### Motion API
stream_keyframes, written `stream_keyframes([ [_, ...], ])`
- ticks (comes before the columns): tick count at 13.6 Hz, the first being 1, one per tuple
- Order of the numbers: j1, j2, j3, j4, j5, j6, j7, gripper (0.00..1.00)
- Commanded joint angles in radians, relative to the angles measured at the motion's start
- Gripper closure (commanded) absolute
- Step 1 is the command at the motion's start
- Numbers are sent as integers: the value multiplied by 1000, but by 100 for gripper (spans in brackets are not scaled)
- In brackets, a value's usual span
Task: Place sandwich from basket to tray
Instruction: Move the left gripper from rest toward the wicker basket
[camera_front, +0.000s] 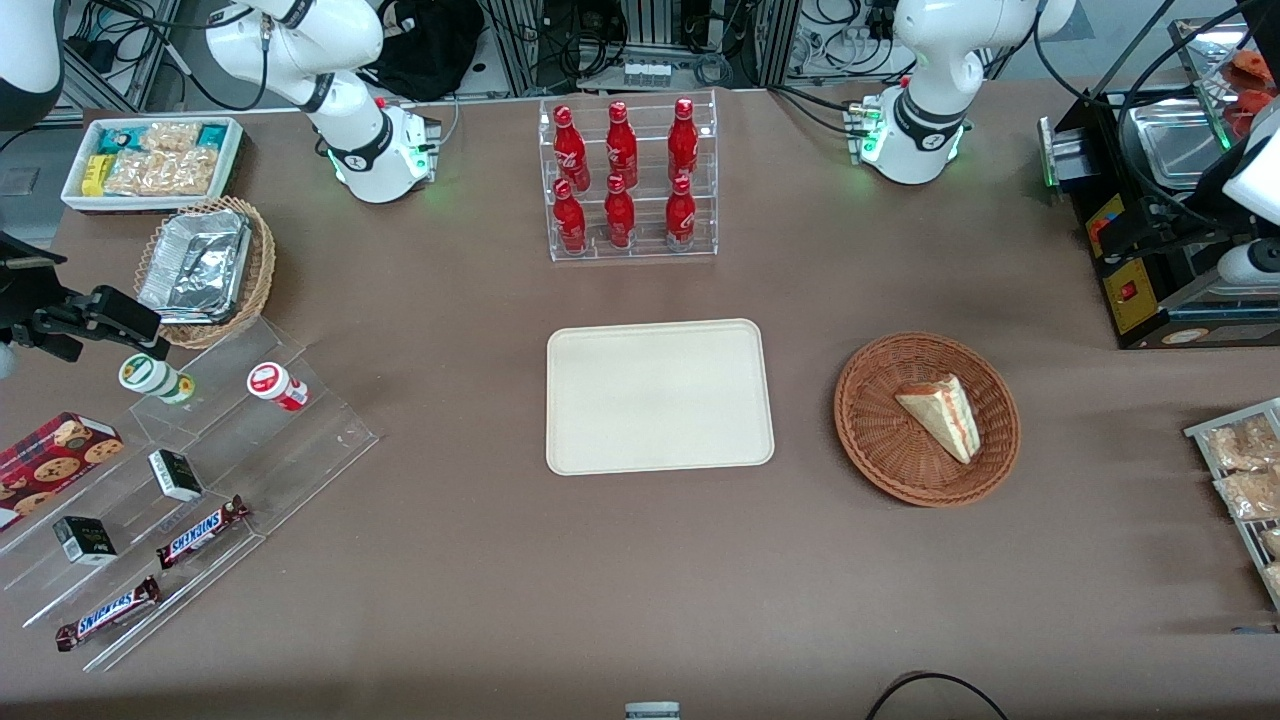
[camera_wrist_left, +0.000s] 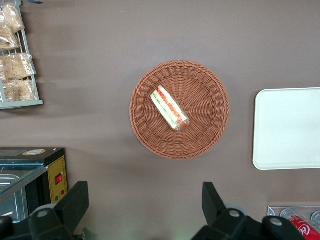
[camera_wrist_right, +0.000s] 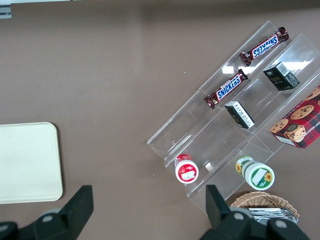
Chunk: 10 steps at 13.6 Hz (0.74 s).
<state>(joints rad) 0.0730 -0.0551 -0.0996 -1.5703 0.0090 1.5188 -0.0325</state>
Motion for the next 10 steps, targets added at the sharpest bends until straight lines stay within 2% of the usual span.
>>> stream_keyframes([
  [1,4,8,1,19,-1,-6,-12,0],
  [3,14,11,0,4,2,-6,-14,0],
  [7,17,95,-9,-68,2,55,-61,0],
  [9,17,106,-28,-207,0,206,-88,0],
  [10,17,104,-32,-297,-10,310,-160,0],
])
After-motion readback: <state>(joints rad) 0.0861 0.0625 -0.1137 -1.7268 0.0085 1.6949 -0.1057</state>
